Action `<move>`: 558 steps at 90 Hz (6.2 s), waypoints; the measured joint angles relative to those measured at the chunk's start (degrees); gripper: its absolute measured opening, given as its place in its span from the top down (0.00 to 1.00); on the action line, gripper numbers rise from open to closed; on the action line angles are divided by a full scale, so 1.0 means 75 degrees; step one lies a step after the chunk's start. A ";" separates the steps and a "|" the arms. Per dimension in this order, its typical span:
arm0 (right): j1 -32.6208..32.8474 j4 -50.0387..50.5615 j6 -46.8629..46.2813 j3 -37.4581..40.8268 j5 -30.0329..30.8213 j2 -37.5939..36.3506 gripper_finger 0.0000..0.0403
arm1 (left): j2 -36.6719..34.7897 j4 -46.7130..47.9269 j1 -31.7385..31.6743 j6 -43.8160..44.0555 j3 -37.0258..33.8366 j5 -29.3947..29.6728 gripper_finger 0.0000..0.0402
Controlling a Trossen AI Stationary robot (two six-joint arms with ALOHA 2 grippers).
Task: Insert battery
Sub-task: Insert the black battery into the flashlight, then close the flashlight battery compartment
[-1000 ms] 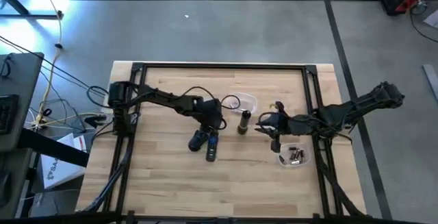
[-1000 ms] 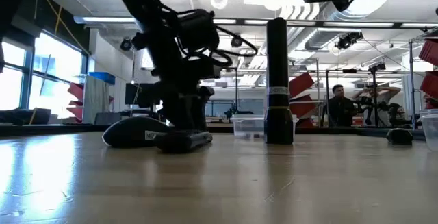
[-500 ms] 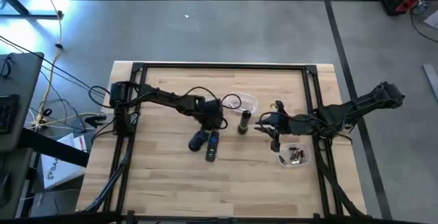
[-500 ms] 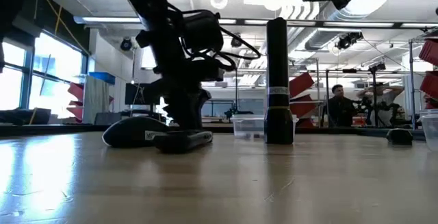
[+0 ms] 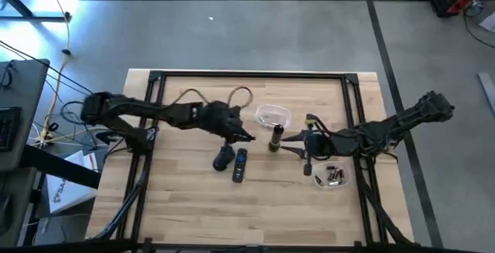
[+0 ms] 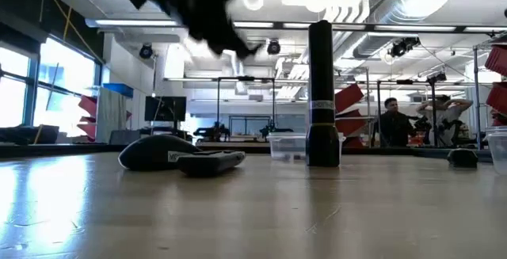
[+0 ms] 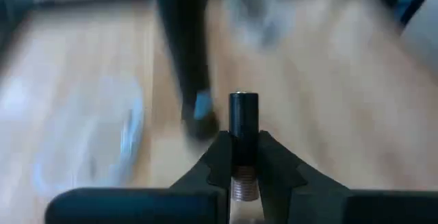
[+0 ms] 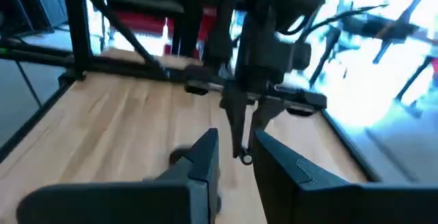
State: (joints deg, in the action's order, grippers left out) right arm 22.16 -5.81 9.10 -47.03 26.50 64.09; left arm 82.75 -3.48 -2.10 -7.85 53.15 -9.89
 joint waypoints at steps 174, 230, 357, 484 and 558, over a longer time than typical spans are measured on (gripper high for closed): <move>-0.1229 -0.4098 0.0888 -0.0017 -0.2344 0.1852 0.97 | 0.0067 -0.4433 0.0766 -0.1603 -0.0389 0.0235 0.82; -0.1745 -0.3620 -0.0593 0.2483 -0.1422 -0.0913 0.97 | 0.0179 -0.3172 -0.0143 -0.1105 -0.0383 0.0556 0.73; -0.2414 -0.3342 -0.1497 0.2393 -0.1938 -0.0008 0.97 | 0.1803 -0.3877 -0.0640 -0.1495 -0.0380 0.0720 0.72; -0.2414 -0.3080 -0.1837 0.2314 -0.1754 0.0062 0.97 | 0.1803 -0.3877 -0.0637 -0.1434 -0.0380 0.0721 0.72; -0.2414 -0.2928 -0.1955 0.2317 -0.1741 0.0114 0.80 | 0.1803 -0.3897 -0.0634 -0.1434 -0.0380 0.0750 0.72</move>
State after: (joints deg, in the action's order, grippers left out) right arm 4.05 -27.77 -5.56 -29.65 13.44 64.95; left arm 96.27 -32.71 -6.85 -18.61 50.30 -4.27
